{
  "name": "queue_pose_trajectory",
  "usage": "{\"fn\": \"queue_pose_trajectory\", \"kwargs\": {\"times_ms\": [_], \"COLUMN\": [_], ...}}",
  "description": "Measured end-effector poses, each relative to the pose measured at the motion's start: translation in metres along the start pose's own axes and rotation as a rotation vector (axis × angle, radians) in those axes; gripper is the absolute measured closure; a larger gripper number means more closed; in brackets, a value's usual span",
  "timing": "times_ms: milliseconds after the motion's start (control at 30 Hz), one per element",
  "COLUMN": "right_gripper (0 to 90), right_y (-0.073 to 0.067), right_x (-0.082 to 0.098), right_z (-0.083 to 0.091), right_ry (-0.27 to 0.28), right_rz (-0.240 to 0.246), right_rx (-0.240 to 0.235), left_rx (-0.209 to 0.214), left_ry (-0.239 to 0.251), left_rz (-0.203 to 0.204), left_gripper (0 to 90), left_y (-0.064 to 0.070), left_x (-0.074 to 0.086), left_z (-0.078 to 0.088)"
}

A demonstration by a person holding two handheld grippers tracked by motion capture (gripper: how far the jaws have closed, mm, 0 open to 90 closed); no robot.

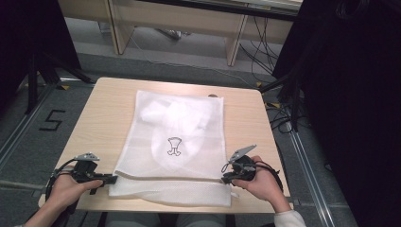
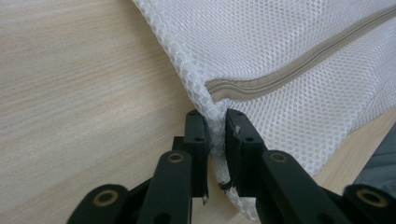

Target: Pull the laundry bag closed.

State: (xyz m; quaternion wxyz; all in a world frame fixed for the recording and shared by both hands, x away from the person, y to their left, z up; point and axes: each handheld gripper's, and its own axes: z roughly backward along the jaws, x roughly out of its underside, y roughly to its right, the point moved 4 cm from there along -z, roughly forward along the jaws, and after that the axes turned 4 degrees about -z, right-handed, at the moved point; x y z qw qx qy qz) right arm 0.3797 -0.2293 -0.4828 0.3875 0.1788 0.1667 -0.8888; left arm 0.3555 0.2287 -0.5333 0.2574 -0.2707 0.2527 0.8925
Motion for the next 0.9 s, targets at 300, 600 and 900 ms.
{"fn": "queue_pose_trajectory", "kwargs": {"times_ms": [300,600,900], "right_gripper": [69.2,53.3,50.9], "right_y": [0.003,0.019,0.023], "right_x": [-0.004,-0.003,-0.001], "right_z": [-0.004,-0.006,-0.005], "right_ry": [0.102,0.333,0.359], "right_rz": [-0.031,-0.205,-0.26], "right_rx": [0.027,0.085,0.056], "left_rx": [-0.045,-0.134,-0.147], "left_ry": [0.143,0.237,0.212], "left_rz": [0.053,0.012,-0.023], "left_gripper": [60.8,35.4,32.0], "left_y": [-0.001,-0.01,-0.011], "left_x": [-0.008,-0.014,-0.013], "left_z": [0.004,0.011,0.013]}}
